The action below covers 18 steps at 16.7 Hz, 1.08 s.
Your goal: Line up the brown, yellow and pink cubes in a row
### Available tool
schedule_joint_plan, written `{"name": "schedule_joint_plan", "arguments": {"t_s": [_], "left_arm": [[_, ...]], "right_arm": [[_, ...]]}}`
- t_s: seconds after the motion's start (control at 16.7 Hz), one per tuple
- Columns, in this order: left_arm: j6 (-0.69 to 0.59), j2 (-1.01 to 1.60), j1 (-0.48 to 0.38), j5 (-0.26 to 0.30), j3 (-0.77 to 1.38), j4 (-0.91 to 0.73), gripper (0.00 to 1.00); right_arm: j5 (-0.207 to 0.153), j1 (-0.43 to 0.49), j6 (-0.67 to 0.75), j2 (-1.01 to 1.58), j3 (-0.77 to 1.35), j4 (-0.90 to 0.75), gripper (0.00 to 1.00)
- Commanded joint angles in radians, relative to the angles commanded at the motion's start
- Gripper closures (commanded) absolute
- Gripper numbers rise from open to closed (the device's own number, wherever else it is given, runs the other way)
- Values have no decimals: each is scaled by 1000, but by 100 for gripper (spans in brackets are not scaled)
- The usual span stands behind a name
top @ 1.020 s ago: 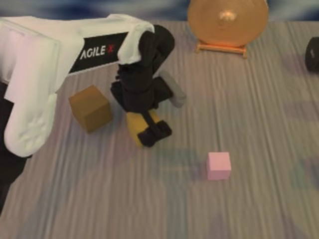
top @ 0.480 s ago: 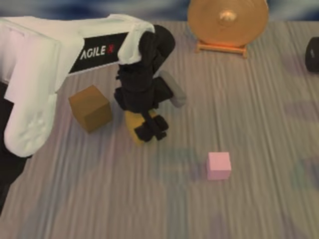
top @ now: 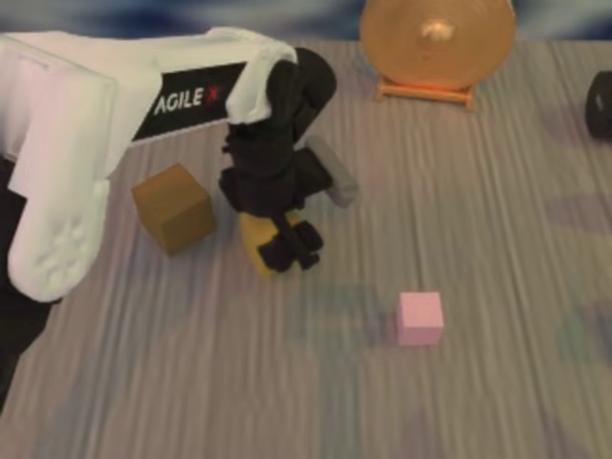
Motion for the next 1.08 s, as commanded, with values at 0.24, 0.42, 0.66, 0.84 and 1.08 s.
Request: {"name": "schedule_joint_plan", "arguments": {"t_s": [0.24,0.42,0.66,0.84,1.08], "left_arm": [[-2,-23,0,7,18,-26,100],[-5,-45,10,5,92,-131,100],[-6,-79,19,7,175,-243,100],[-6,-80,20,7,176,-245,100],[22,-95,-18,5,156,-239,100]], "right_arm": [[0,0,0,0,0,0,0],[0,0,0,0,0,0,0],[0,0,0,0,0,0,0],[0,0,0,0,0,0,0],[0,0,0,0,0,0,0]]}}
